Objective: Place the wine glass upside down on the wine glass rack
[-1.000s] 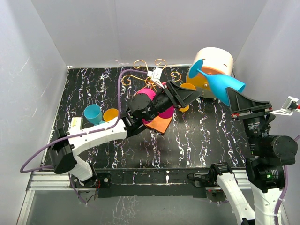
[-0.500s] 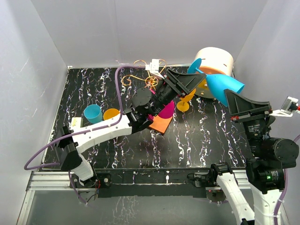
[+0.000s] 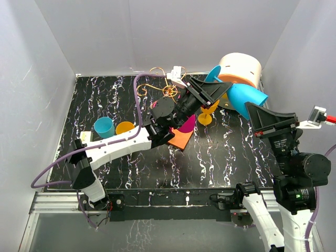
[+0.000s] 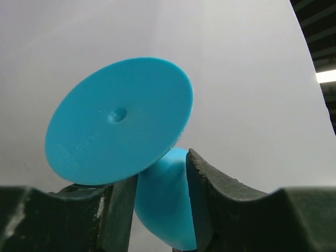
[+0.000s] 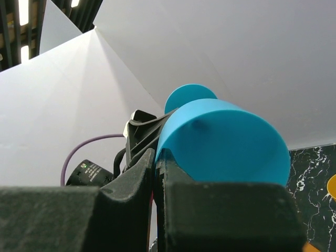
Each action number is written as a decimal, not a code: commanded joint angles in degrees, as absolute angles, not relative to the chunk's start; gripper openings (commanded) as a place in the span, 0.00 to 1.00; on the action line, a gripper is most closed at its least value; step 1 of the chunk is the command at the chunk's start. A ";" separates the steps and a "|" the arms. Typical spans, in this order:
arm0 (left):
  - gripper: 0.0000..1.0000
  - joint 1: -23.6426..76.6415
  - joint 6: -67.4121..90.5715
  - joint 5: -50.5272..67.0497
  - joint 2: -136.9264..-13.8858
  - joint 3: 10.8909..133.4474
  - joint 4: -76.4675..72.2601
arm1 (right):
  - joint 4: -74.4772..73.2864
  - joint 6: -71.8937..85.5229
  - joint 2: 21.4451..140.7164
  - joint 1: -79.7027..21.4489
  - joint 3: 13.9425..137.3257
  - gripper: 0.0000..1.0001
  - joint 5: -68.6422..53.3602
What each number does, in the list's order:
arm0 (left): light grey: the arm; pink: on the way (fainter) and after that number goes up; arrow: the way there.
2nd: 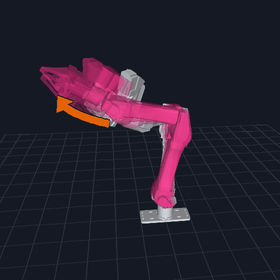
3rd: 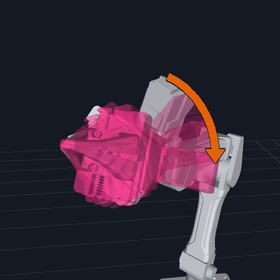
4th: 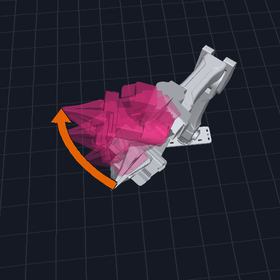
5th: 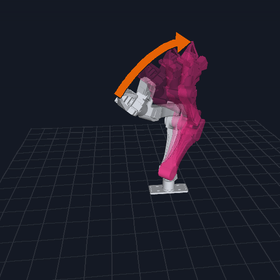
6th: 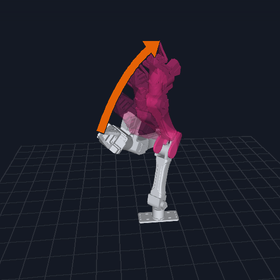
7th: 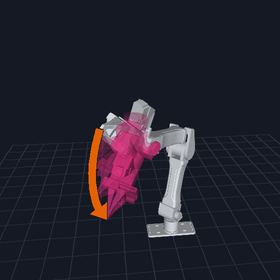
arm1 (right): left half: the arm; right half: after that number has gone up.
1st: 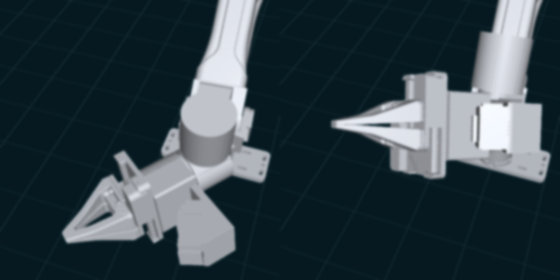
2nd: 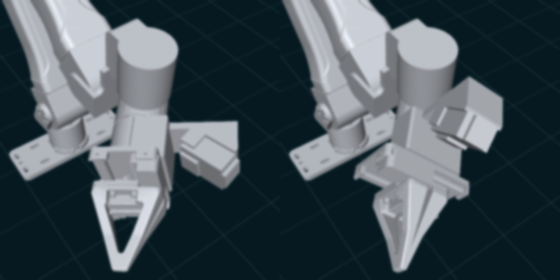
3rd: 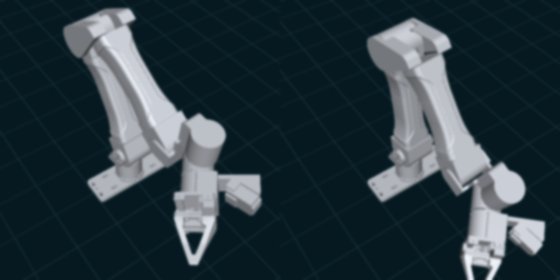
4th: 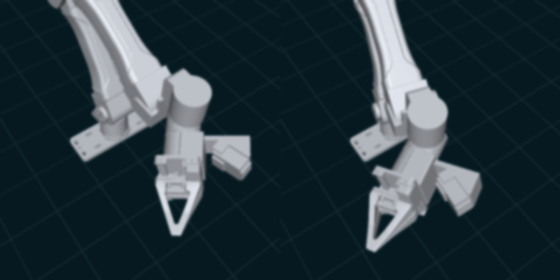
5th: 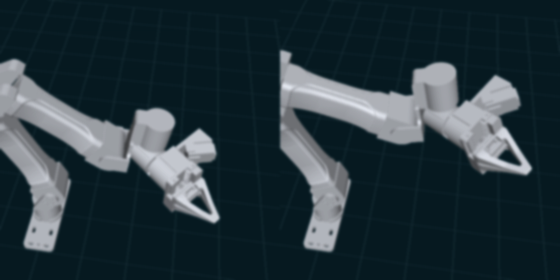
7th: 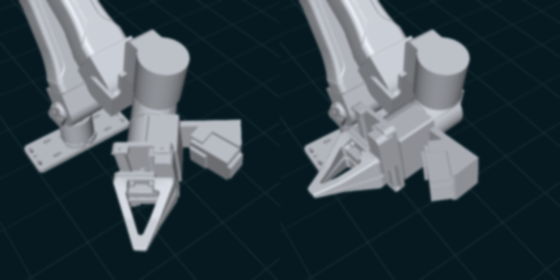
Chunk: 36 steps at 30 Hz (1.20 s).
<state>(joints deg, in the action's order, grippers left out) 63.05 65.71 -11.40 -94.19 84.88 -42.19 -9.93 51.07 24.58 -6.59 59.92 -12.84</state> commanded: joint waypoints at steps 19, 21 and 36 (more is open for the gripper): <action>0.00 63.21 62.31 -12.33 -93.46 88.34 -49.21 | -13.04 44.97 23.92 -6.50 60.44 0.00 -15.36; 0.00 63.20 61.79 -12.31 -93.07 88.13 -48.88 | -14.39 45.00 24.17 -6.50 61.11 0.04 -13.92; 0.00 58.07 43.73 -0.98 -91.47 94.98 -35.62 | -29.56 37.60 23.28 -6.45 67.56 0.65 -3.35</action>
